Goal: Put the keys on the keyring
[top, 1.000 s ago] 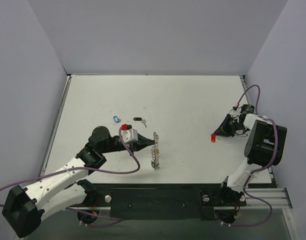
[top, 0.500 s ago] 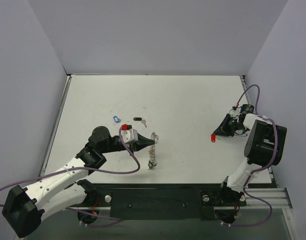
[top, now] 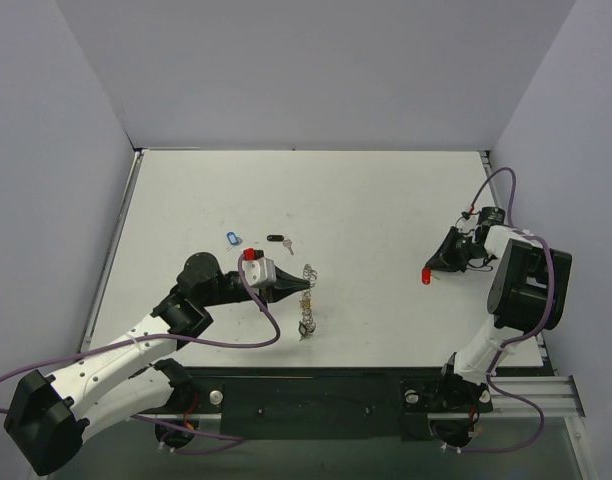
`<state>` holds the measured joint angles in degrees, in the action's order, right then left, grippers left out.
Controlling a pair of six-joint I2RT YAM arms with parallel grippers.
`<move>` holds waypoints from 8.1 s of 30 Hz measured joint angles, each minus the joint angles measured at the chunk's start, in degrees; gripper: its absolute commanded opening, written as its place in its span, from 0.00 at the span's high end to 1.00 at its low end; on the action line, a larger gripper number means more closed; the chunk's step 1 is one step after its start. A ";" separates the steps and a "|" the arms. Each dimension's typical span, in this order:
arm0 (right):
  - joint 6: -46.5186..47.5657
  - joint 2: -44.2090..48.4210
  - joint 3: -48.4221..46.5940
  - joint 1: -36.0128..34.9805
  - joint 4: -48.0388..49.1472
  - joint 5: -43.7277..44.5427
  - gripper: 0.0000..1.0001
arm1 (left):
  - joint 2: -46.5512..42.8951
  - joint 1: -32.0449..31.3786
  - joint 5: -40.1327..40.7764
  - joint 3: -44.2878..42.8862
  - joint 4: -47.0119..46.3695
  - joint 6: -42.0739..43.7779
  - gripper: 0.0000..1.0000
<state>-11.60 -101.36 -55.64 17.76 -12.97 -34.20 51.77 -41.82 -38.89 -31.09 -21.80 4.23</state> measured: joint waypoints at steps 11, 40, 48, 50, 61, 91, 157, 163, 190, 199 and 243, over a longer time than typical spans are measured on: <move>0.72 -0.59 -0.63 -0.61 -0.98 0.92 0.93 | 0.00 0.00 0.02 0.00 0.02 0.07 1.00; 2.08 -0.70 -0.83 -0.98 -1.05 1.18 1.00 | 0.00 0.00 0.02 0.00 0.70 0.79 1.00; 9.22 9.40 -0.83 -4.37 -2.54 -3.72 1.00 | -0.02 1.07 0.04 0.17 -0.11 -0.04 1.00; 13.07 14.14 -1.95 -5.90 -5.49 -5.73 1.00 | -0.17 1.36 0.09 0.37 -1.55 -0.90 1.00; 65.99 24.79 -36.11 -8.11 -48.81 -19.37 1.00 | -1.38 1.42 -1.84 -4.02 -6.60 -1.99 1.00; 47.87 46.84 -15.06 -49.31 -21.77 -14.78 1.00 | 0.96 -5.14 0.15 2.27 -20.52 3.43 1.00; 47.63 52.28 -2.69 -63.12 2.99 -10.08 1.00 | 4.55 -6.14 3.50 6.23 -41.22 -10.60 1.00; 47.58 51.91 -2.69 -63.47 3.43 -9.90 1.00 | 4.55 -6.14 3.50 6.23 -41.18 -10.56 1.00; 47.06 51.87 -2.69 -63.93 3.85 -9.29 1.00 | 4.55 -6.21 3.50 6.23 -40.74 -9.97 1.00; 45.94 51.82 -2.69 -64.06 4.33 -8.79 1.00 | 4.57 -6.21 3.50 6.23 -40.83 -10.01 1.00; 38.29 51.21 -1.99 -64.63 5.92 -7.50 1.00 | 4.83 -6.25 1.95 6.23 -39.39 -9.31 1.00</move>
<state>26.70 -50.15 -57.63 -46.87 -7.05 -41.69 56.60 -48.07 -36.95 -24.86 -61.19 -5.08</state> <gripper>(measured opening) 0.004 0.018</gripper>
